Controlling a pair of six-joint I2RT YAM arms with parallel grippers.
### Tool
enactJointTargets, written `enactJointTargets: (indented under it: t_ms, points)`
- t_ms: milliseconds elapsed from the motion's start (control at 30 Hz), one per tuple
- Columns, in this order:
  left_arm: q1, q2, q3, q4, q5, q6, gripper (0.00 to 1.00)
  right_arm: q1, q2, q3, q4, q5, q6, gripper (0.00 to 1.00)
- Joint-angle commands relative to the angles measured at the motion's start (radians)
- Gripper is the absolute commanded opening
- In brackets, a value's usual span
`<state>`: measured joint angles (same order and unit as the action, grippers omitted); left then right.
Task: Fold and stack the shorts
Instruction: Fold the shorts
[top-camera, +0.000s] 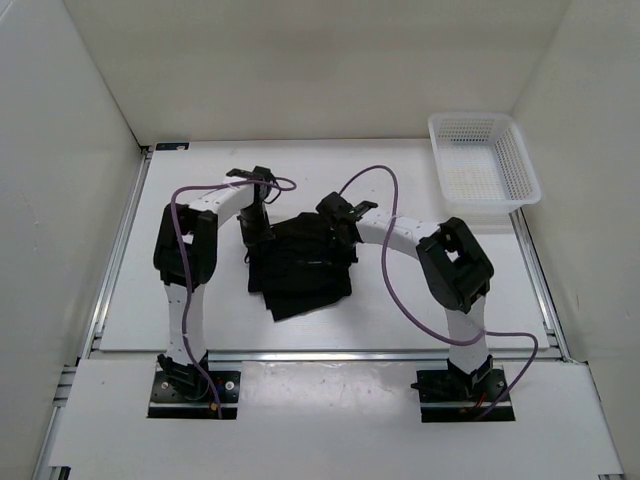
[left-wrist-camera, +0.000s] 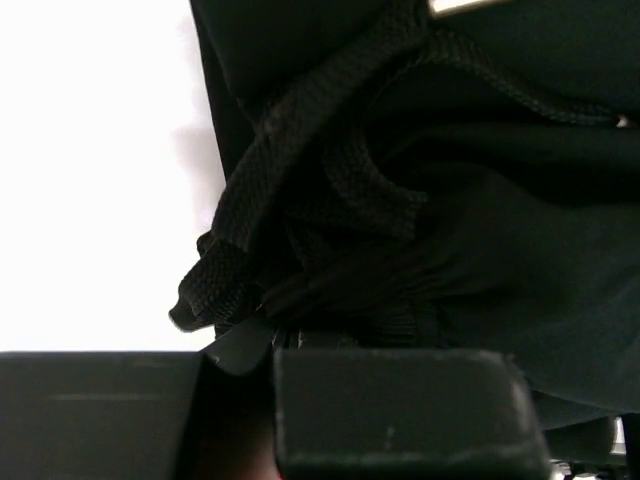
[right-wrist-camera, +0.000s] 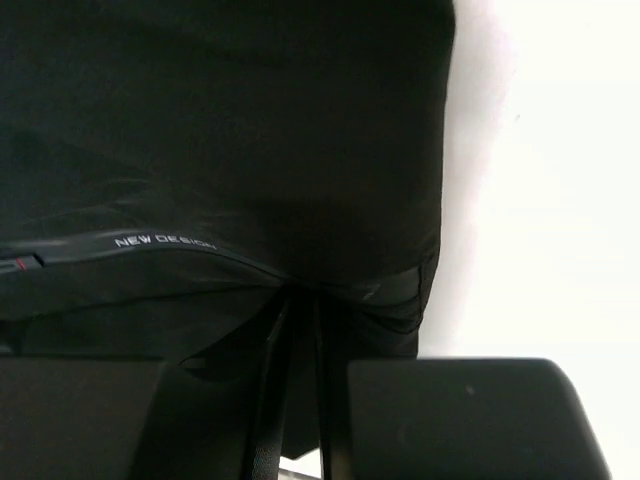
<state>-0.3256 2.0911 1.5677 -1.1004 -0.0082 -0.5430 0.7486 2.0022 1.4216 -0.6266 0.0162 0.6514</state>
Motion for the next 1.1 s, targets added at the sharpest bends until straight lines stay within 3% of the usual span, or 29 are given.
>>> enactJointTargets:
  t_ms: [0,133,233,267,300,400,500,533,567,600,633,767,867,933,1067]
  points:
    - [-0.004,0.055,0.119,0.028,-0.001,0.029,0.1,-0.038,0.044,0.027,0.017,0.031,0.101,0.17]
    - [-0.004,0.187,0.313,-0.019,-0.012,0.038,0.1,-0.08,0.055,0.045,0.039,0.105,0.162,0.18]
    - [-0.004,0.24,0.468,-0.065,-0.012,0.038,0.1,-0.103,0.046,0.094,0.028,0.116,0.122,0.3]
    - [-0.004,0.241,0.501,-0.102,-0.012,0.038,0.1,-0.103,0.035,0.126,0.028,0.116,0.102,0.39]
    - [-0.004,0.241,0.552,-0.114,-0.012,0.038,0.13,-0.103,-0.009,0.126,0.028,0.128,0.079,0.61]
    - [-0.013,0.153,0.577,-0.134,-0.045,0.048,0.15,-0.094,-0.176,0.08,0.097,0.154,-0.007,1.0]
    - [-0.013,0.031,0.588,-0.154,-0.067,0.048,0.35,-0.094,-0.336,0.08,0.053,0.203,-0.038,1.0]
    - [-0.013,-0.003,0.577,-0.164,-0.067,0.058,0.45,-0.094,-0.37,0.08,0.029,0.229,-0.048,1.0]
    - [-0.004,-0.075,0.577,-0.177,-0.078,0.058,0.62,-0.094,-0.437,0.08,0.001,0.287,-0.049,1.0]
    - [-0.004,-0.115,0.539,-0.177,-0.078,0.058,0.64,-0.094,-0.469,0.08,-0.03,0.316,-0.049,1.0]
    - [-0.004,-0.153,0.519,-0.177,-0.078,0.058,0.74,-0.109,-0.538,0.048,-0.079,0.346,-0.049,1.0]
    - [0.005,-0.404,0.37,-0.177,-0.078,0.058,0.75,-0.15,-0.722,-0.088,-0.165,0.477,-0.058,1.0]
    - [0.005,-0.558,0.168,-0.13,-0.087,0.049,0.75,-0.178,-0.856,-0.177,-0.225,0.548,-0.058,1.0]
    - [0.005,-0.718,0.007,-0.076,-0.087,0.019,0.75,-0.192,-0.937,-0.248,-0.257,0.571,-0.036,1.0]
    - [0.014,-0.931,-0.17,-0.033,-0.075,-0.02,0.75,-0.201,-1.049,-0.36,-0.283,0.59,-0.018,1.0]
